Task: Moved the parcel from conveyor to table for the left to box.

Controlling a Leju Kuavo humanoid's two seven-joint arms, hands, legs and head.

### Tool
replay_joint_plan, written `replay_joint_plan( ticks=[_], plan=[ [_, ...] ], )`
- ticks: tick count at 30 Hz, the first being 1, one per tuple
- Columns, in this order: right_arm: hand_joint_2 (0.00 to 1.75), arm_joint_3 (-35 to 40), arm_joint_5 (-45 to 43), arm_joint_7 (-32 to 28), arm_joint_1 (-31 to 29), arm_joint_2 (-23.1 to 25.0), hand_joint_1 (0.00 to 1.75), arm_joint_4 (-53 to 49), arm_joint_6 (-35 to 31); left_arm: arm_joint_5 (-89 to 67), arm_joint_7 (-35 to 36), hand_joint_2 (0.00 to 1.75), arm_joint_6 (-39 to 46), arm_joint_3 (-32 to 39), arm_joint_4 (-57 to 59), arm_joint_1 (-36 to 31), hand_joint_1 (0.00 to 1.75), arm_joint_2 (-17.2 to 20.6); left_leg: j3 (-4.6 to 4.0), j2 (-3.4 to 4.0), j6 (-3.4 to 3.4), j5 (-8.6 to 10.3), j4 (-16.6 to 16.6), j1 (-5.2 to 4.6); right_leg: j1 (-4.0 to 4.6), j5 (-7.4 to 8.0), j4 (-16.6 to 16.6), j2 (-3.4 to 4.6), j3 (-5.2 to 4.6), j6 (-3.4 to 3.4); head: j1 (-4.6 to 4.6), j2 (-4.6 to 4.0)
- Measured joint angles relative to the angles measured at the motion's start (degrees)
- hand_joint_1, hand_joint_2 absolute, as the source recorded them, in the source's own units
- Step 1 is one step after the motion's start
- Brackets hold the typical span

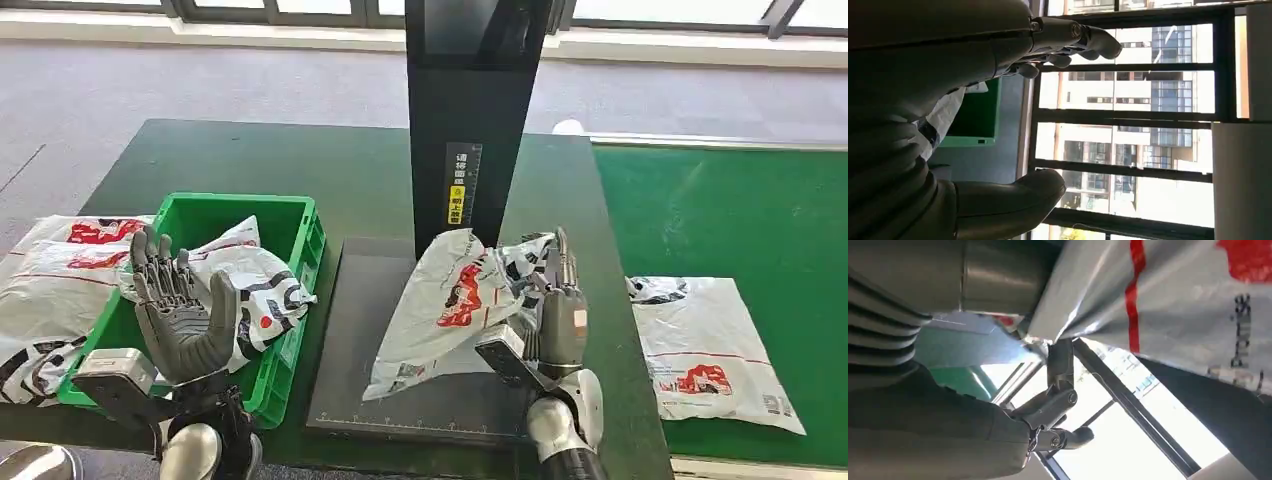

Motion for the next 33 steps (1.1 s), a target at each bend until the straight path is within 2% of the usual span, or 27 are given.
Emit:
replay_joint_plan(
  ticks=[20,33],
  plan=[
    [0.00,-0.2,0.1,0.1,-2.2,-0.4,0.00,2.8,0.2,-0.1,0.0,1.75,1.2,0.0,0.0,0.0,0.00,0.3,0.00,0.00,0.00,0.00,0.0,0.00,0.00,0.00,0.0,0.00,0.00,0.00,0.00,0.00],
    [0.00,-1.2,4.6,5.7,-4.9,-0.9,0.00,8.4,-0.7,-0.2,0.0,1.75,1.3,0.0,0.0,0.1,0.00,0.4,0.00,0.00,0.00,0.00,0.0,0.00,0.00,0.01,0.0,0.00,0.00,0.00,0.00,0.00]
  ],
)
